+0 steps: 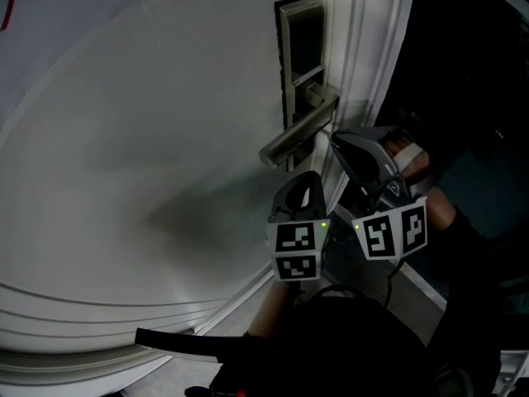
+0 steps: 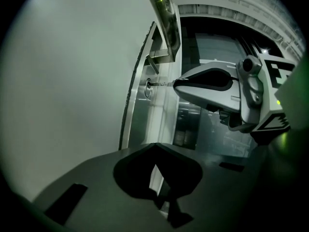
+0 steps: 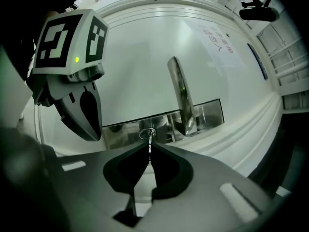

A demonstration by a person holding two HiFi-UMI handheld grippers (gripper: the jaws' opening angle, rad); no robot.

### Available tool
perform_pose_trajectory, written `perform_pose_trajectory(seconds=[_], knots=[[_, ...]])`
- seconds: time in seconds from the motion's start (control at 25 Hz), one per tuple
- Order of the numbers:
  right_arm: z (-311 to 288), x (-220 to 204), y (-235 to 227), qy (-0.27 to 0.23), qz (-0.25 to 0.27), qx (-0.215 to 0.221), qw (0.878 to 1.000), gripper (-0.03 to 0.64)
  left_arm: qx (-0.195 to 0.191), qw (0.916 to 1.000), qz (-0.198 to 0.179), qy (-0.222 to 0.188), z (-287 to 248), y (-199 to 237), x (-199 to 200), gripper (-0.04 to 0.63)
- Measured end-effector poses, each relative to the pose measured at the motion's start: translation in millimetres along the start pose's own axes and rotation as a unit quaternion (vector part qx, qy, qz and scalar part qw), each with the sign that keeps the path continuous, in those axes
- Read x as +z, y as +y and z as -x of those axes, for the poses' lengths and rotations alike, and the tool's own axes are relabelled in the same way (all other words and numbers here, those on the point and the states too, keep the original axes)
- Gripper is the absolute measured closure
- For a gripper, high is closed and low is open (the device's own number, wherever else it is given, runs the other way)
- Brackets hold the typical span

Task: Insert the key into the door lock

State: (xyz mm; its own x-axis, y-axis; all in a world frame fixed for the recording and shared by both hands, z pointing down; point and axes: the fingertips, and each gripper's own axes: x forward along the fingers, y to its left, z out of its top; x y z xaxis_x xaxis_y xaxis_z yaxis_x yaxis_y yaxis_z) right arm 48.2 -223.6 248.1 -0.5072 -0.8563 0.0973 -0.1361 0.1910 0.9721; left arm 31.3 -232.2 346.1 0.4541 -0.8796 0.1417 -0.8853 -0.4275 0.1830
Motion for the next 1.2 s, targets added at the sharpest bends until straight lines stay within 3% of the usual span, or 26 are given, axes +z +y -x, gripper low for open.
perform_pose_trajectory(seconds=[1.2], knots=[[-10.9, 3.4, -0.3, 0.033, 0.073, -0.016, 0.997, 0.604, -0.013, 0.9999, 0.003, 0.003, -4.8, 0.5, -2.5, 0.595]])
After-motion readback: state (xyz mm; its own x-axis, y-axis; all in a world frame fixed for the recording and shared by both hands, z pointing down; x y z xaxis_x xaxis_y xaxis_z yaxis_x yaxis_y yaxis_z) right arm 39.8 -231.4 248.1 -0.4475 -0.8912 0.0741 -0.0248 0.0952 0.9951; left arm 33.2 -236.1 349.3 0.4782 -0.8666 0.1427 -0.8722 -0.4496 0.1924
